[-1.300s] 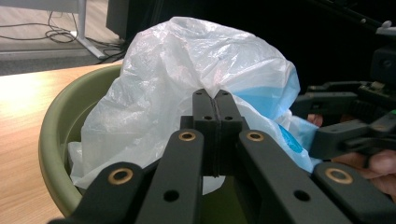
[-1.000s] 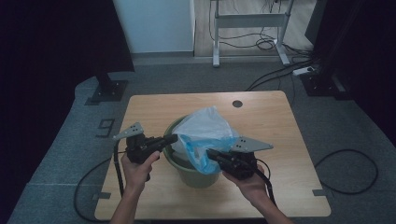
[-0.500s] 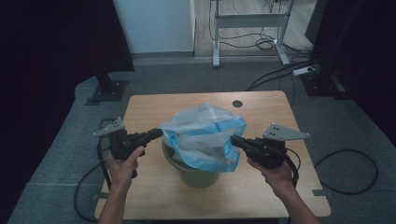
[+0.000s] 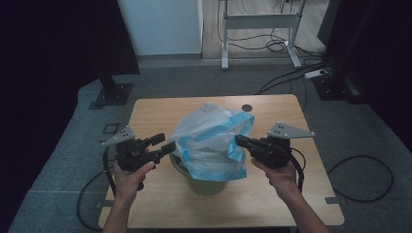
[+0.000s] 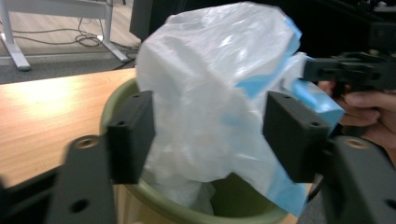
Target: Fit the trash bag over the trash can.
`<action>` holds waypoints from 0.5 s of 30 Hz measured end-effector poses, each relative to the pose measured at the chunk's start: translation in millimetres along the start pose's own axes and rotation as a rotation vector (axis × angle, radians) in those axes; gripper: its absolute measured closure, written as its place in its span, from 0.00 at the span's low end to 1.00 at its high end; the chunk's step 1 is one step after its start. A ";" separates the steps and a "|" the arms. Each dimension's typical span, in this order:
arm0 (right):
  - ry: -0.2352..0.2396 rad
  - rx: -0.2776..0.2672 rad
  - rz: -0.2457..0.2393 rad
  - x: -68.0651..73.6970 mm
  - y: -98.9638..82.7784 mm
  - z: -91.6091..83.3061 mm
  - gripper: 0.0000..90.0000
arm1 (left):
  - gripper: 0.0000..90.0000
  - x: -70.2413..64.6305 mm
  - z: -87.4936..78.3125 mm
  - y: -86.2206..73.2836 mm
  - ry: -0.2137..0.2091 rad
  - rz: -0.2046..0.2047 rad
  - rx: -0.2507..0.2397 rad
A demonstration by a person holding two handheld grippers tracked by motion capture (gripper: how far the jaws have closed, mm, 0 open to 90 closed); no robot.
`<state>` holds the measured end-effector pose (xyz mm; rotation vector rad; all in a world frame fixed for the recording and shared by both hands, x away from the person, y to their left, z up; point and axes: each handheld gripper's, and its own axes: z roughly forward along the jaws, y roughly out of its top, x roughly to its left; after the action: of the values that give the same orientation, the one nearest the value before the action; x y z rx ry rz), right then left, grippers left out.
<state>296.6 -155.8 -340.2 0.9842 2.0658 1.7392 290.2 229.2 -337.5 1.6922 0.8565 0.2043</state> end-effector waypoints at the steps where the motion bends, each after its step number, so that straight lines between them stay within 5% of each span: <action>1: -0.008 0.004 0.003 0.0 0.2 2.2 0.99 | 0.31 -2.8 -1.8 0.2 0.004 0.012 0.010; 8: -0.035 0.009 0.023 -2.5 2.1 11.8 0.99 | 0.17 -25.7 -6.9 -5.4 0.022 0.025 0.065; 15: -0.025 0.003 0.025 0.3 0.1 13.9 0.99 | 0.16 -36.6 29.0 -13.1 0.075 0.016 0.144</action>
<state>304.8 -144.9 -343.5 1.0324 2.0502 1.7274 274.3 184.5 -347.6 1.8353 0.9328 0.2226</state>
